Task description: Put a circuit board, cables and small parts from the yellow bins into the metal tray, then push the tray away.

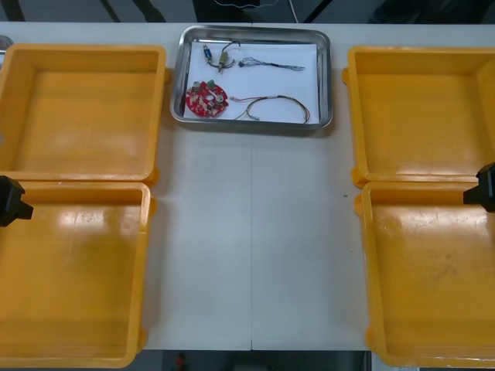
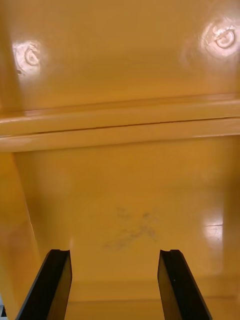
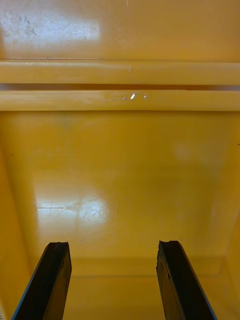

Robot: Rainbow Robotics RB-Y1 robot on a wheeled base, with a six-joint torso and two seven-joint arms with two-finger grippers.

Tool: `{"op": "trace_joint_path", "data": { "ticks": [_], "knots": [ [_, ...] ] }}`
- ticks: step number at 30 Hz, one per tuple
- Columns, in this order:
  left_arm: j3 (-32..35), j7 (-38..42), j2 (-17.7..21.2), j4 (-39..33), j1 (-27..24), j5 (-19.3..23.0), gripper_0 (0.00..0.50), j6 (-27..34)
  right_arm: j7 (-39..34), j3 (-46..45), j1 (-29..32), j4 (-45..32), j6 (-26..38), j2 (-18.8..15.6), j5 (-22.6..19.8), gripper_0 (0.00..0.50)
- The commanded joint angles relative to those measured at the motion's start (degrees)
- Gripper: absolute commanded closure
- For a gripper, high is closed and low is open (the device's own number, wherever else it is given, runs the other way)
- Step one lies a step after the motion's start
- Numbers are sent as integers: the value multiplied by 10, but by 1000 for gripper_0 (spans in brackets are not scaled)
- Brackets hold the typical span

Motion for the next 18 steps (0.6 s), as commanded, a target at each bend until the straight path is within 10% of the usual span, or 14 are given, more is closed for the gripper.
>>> {"op": "trace_joint_path", "data": {
  "ticks": [1, 18],
  "knots": [
    [7, -55, 17, -8, 13, 1, 0, -5, -6, -17, 8, 5, 2, -28, -6, 0],
    [7, -55, 17, -8, 13, 1, 0, -5, -10, -17, 11, 6, 2, -28, -31, 0]
  ]
}}
